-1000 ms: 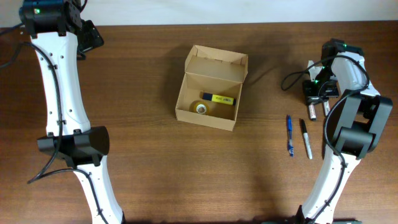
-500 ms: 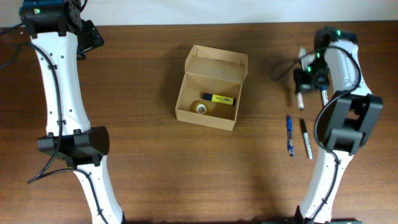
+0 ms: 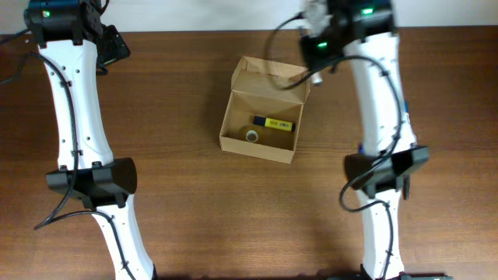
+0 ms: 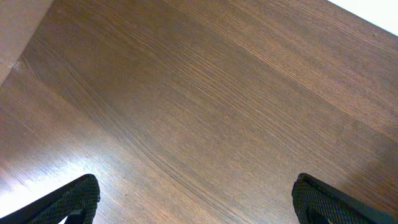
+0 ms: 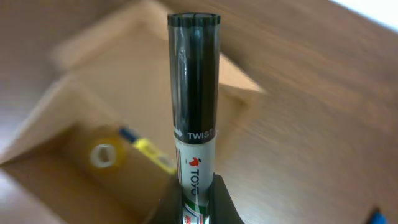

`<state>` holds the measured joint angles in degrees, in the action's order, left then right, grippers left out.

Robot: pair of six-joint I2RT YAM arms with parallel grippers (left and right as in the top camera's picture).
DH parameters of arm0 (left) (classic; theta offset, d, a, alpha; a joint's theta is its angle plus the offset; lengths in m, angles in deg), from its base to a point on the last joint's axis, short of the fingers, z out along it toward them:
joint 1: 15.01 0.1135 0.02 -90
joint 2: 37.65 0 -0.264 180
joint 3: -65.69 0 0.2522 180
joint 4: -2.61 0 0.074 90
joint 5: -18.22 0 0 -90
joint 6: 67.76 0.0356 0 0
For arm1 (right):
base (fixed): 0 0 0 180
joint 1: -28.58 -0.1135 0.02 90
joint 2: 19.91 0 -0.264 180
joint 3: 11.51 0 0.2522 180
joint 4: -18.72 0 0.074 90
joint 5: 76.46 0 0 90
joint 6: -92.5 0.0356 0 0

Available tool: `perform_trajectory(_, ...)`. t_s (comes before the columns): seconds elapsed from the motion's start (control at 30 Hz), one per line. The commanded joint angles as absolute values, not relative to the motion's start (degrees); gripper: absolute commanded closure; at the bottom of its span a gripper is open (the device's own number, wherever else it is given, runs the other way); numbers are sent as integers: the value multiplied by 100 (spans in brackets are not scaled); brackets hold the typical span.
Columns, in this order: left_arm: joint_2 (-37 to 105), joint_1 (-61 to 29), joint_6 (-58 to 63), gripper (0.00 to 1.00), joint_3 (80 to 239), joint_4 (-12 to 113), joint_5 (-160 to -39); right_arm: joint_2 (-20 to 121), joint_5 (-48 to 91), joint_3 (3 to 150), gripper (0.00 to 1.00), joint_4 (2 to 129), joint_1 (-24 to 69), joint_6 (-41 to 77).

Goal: Pack container
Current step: 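Grasp the black marker with the right gripper and carry toward box, then lower the black marker into the box and open the right gripper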

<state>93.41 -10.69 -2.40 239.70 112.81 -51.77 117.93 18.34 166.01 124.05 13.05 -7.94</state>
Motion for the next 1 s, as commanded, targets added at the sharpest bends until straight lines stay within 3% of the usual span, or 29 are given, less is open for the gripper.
perform_trajectory(0.0, 9370, -1045, -208, 0, 24059, 11290, -5099, 11644, 1521, 16675, 96, 12451, 803, -1281)
perform_trajectory(0.4, 9370, -1045, -208, 0, 24059, 11290, -5101, 11647, 1650, 15110, 96, 12479, 304, -2887)
perform_trajectory(0.97, 9370, -1045, -208, 0, 24059, 11288, -5099, 11653, 1587, 12463, 96, 11039, 105, -3073)
